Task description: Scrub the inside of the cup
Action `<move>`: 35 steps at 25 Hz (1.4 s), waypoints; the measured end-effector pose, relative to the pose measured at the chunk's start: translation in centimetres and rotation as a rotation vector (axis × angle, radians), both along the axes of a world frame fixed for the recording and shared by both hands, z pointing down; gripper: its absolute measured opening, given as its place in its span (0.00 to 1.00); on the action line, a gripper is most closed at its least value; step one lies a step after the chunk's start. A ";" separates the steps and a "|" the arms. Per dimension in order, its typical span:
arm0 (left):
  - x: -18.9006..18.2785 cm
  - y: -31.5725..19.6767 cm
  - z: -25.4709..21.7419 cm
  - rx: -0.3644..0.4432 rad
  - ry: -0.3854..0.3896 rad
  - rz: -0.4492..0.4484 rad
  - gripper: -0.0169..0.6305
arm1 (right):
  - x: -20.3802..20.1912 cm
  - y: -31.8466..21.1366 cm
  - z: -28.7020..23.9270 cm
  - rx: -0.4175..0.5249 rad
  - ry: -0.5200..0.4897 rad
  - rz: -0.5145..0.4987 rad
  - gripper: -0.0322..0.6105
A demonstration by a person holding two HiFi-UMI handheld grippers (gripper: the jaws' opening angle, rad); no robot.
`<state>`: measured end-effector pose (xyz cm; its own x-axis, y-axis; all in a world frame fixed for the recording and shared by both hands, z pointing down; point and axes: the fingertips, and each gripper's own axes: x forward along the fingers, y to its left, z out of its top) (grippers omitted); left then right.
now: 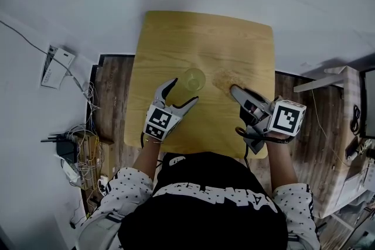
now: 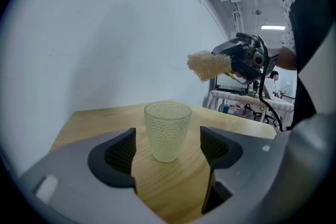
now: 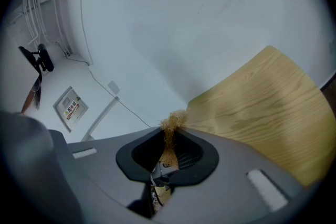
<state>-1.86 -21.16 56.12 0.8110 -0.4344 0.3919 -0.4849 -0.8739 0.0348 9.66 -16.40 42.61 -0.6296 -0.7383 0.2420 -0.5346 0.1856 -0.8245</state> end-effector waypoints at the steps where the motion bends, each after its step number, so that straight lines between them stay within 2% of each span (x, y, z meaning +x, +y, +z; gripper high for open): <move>1: -0.2 0.1 -0.1 0.001 0.002 -0.012 0.62 | 0.0 0.1 -0.2 0.011 0.009 -0.004 0.14; 4: -0.6 0.7 -0.7 0.007 0.013 -0.037 0.62 | 0.4 0.7 0.0 0.011 0.020 0.026 0.14; 7: -1.2 1.4 -1.5 0.024 0.009 -0.060 0.56 | 0.3 1.2 -0.3 0.032 0.047 0.018 0.14; 10: -1.6 2.3 -2.1 0.054 -0.022 -0.078 0.39 | 0.1 2.1 0.0 0.024 0.054 0.013 0.14; 16: -2.0 4.7 -3.6 0.070 -0.032 -0.128 0.19 | 0.3 3.9 0.6 0.031 0.059 -0.007 0.14; 20: -2.7 6.3 -5.2 0.098 -0.036 -0.177 0.03 | -0.2 4.7 -0.1 0.073 0.067 -0.034 0.14; 23: -3.1 7.4 -6.4 0.118 -0.057 -0.182 0.03 | -0.6 5.3 -0.1 0.088 0.065 -0.037 0.14; 27: -4.0 8.3 -8.7 0.161 -0.073 -0.211 0.03 | -1.0 5.5 -0.6 0.143 0.113 -0.033 0.14; 31: -5.4 8.6 -11.5 0.201 -0.050 -0.247 0.03 | -1.7 5.4 -1.4 0.192 0.157 -0.010 0.14; 35: -6.4 8.6 -13.7 0.237 -0.041 -0.246 0.03 | -2.0 5.1 -2.7 0.245 0.221 0.022 0.14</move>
